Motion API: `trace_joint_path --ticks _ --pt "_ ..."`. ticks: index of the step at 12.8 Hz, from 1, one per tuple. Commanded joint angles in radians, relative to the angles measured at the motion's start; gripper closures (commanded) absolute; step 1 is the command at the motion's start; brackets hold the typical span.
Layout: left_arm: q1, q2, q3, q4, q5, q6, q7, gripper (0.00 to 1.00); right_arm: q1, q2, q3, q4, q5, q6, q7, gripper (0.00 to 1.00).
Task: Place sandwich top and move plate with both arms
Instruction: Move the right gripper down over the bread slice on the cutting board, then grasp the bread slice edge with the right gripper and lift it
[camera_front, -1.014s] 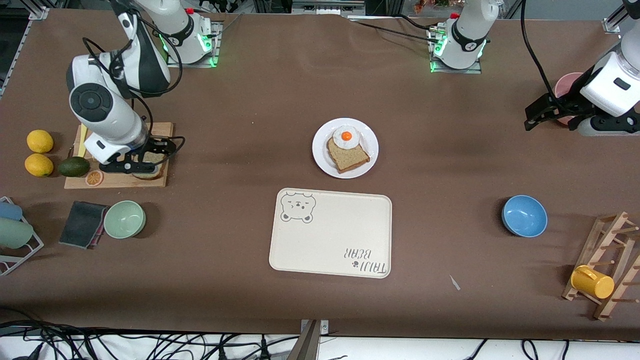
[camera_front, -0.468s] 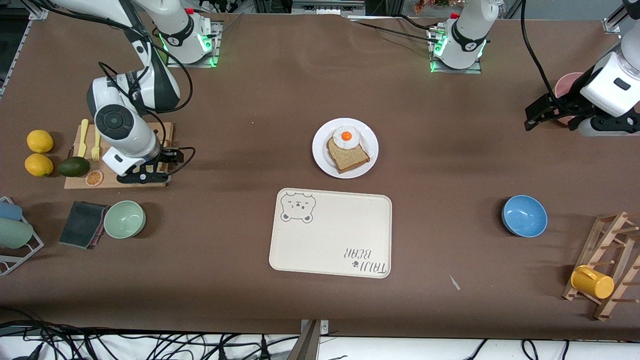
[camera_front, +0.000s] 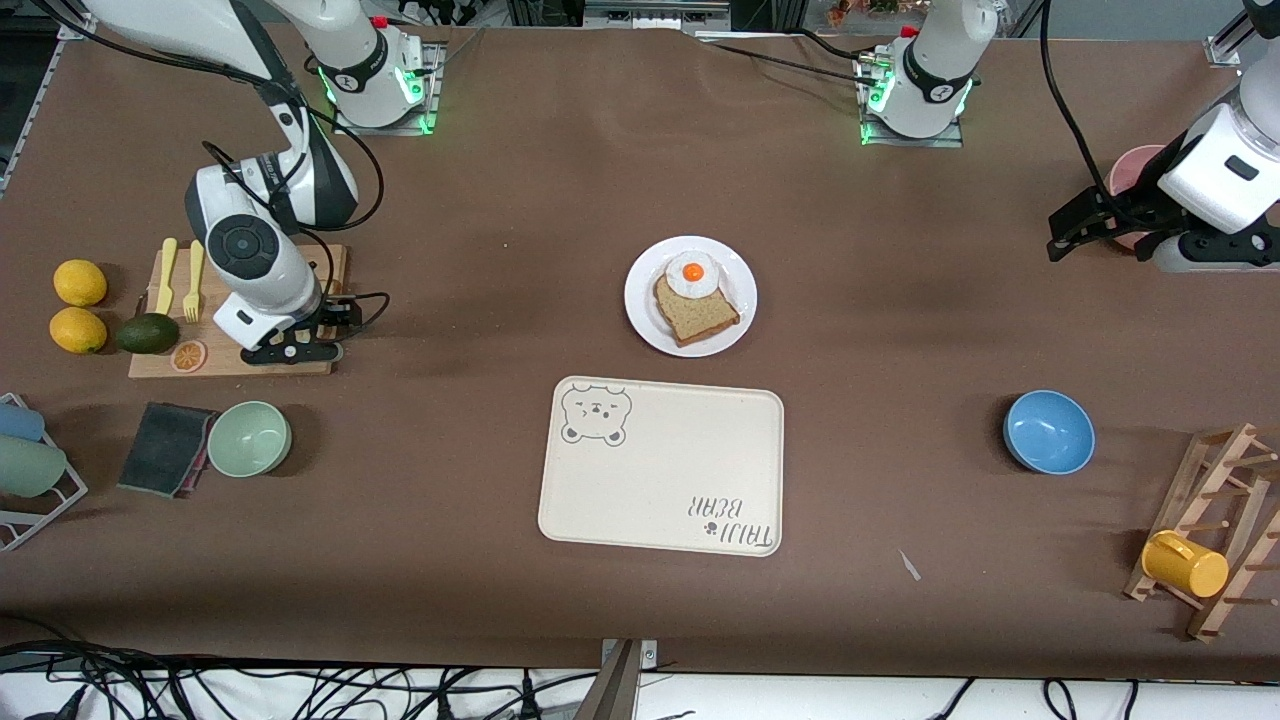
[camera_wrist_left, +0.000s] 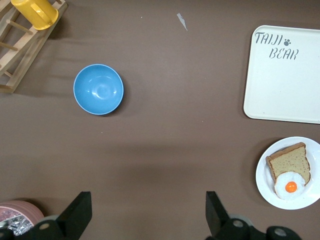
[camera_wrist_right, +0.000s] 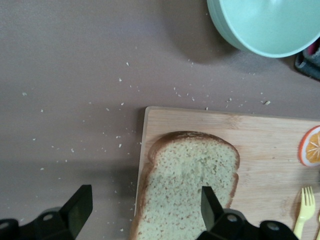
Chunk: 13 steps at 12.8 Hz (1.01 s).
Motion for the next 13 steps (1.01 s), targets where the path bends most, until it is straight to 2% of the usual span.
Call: trace_joint_path --ticks 1,6,7,13 --pt "0.001 0.014 0.000 0.033 -0.017 -0.026 0.016 0.00 -0.003 -0.005 -0.005 -0.026 -0.051 0.022 0.016 0.14" --pt "-0.002 0.014 0.000 0.033 -0.017 -0.026 0.016 0.00 -0.003 0.027 -0.011 -0.028 -0.075 0.054 0.016 0.33" --pt "-0.002 0.014 0.000 0.033 -0.017 -0.026 0.016 0.00 -0.003 0.033 -0.015 -0.029 -0.077 0.066 0.014 0.40" --pt "-0.001 0.014 0.000 0.033 -0.017 -0.026 0.016 0.00 -0.003 0.049 -0.015 -0.041 -0.077 0.086 0.016 0.61"
